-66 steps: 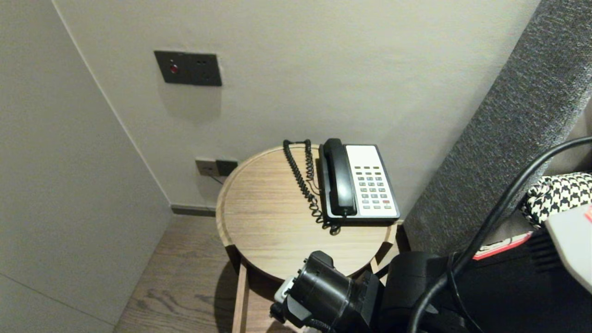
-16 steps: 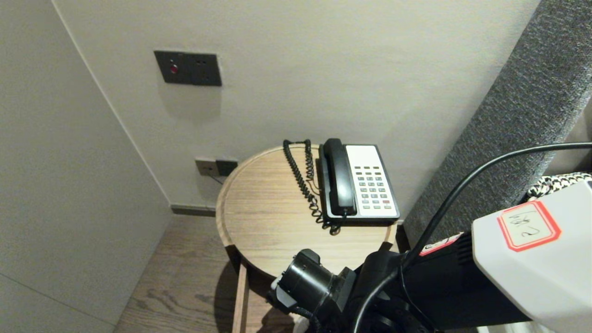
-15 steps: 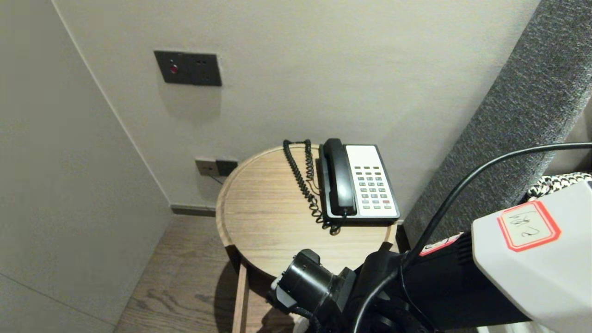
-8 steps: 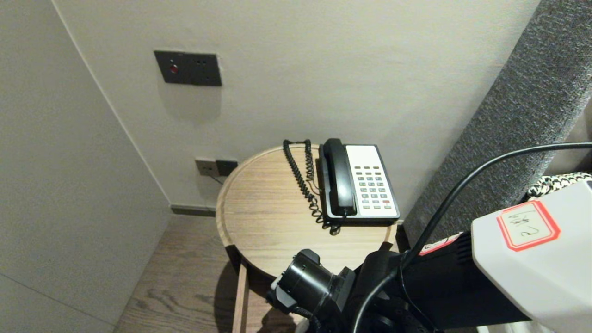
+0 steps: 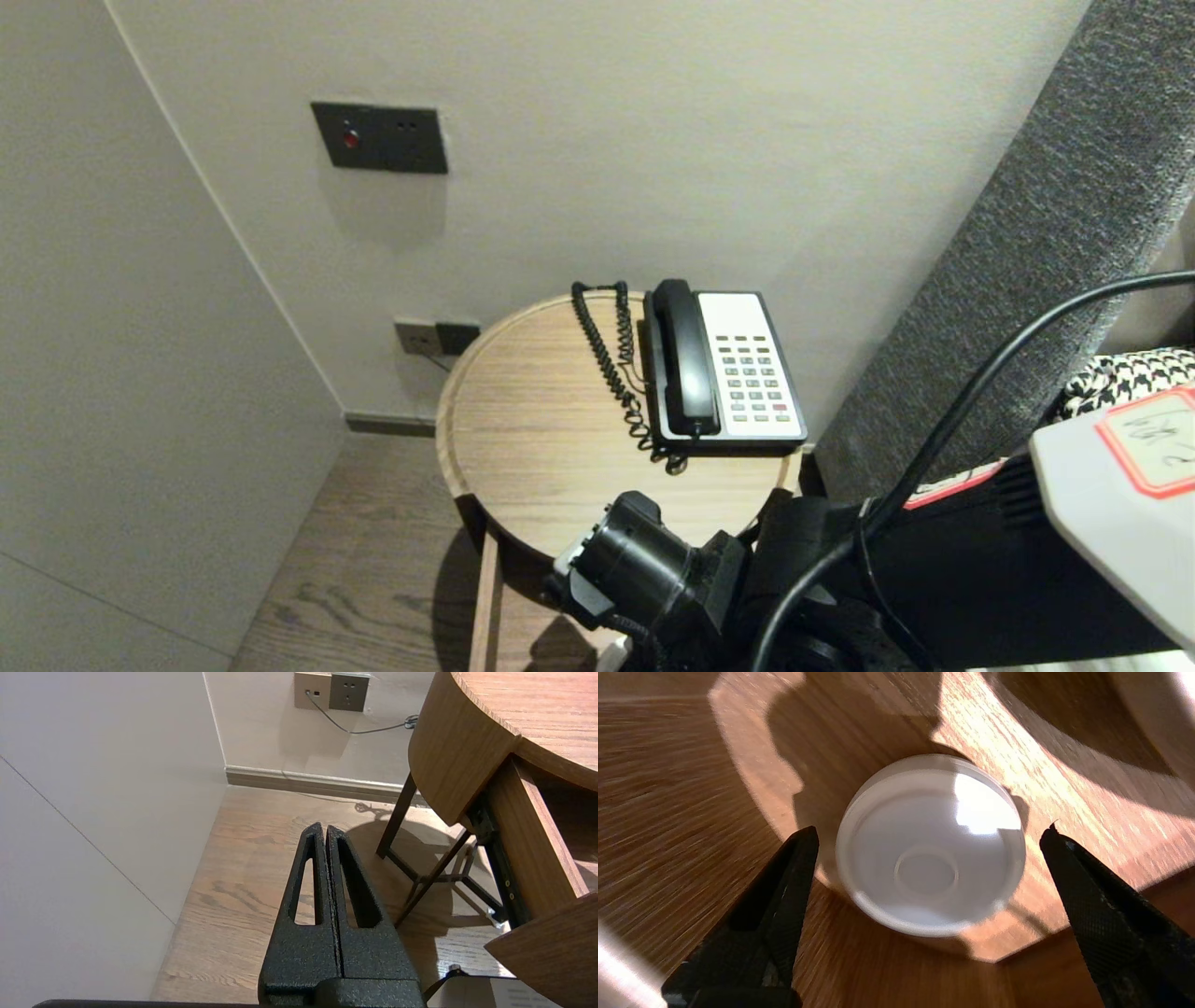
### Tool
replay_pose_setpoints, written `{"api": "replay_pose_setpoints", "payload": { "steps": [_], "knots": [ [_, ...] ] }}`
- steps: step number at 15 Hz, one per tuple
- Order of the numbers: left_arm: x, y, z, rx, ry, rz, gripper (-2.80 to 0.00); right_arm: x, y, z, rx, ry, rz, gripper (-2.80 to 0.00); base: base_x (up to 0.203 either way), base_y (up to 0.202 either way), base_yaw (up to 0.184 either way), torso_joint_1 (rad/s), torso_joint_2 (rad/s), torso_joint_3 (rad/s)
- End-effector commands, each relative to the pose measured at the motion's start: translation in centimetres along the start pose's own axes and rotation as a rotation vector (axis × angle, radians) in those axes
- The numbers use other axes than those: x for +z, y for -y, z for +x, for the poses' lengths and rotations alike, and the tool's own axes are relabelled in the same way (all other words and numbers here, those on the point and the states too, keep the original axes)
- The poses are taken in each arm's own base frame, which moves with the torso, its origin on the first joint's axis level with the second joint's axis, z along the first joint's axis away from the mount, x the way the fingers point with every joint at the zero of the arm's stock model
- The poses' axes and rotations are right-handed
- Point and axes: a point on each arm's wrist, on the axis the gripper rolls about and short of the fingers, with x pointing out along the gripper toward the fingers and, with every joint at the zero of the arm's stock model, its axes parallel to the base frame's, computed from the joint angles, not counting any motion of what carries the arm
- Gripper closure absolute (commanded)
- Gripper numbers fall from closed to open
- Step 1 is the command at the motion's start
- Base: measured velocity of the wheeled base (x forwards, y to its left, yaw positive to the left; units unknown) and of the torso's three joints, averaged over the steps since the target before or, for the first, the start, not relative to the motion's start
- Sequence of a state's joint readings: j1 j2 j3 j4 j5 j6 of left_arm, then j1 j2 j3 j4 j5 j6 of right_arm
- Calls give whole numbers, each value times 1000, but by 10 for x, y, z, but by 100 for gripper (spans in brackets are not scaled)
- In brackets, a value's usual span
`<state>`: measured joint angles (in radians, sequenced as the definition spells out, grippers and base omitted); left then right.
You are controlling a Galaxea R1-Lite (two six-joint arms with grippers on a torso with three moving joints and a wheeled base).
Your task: Put the remote controls on the table in the drawer one by one, then close the nightstand drawer
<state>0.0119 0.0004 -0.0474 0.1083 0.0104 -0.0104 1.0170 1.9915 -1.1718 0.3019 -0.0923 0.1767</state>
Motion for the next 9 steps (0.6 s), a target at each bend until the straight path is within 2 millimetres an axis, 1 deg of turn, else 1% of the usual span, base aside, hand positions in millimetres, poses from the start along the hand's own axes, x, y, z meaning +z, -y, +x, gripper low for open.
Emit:
{"api": "replay_pose_setpoints", "payload": {
  "steps": [1,7,9],
  "knots": [
    [0,0,0,2,2,0,0,-2,2,-25,10,54,24,-280,0,0,0,0,0,0],
    [0,0,0,1,1,0,0,-31,14,-70,18,113,82,-280,0,0,0,0,0,0],
    [0,0,0,1,1,-1,0,-38,22,-87,16,154,101,-280,0,0,0,0,0,0]
  ]
}}
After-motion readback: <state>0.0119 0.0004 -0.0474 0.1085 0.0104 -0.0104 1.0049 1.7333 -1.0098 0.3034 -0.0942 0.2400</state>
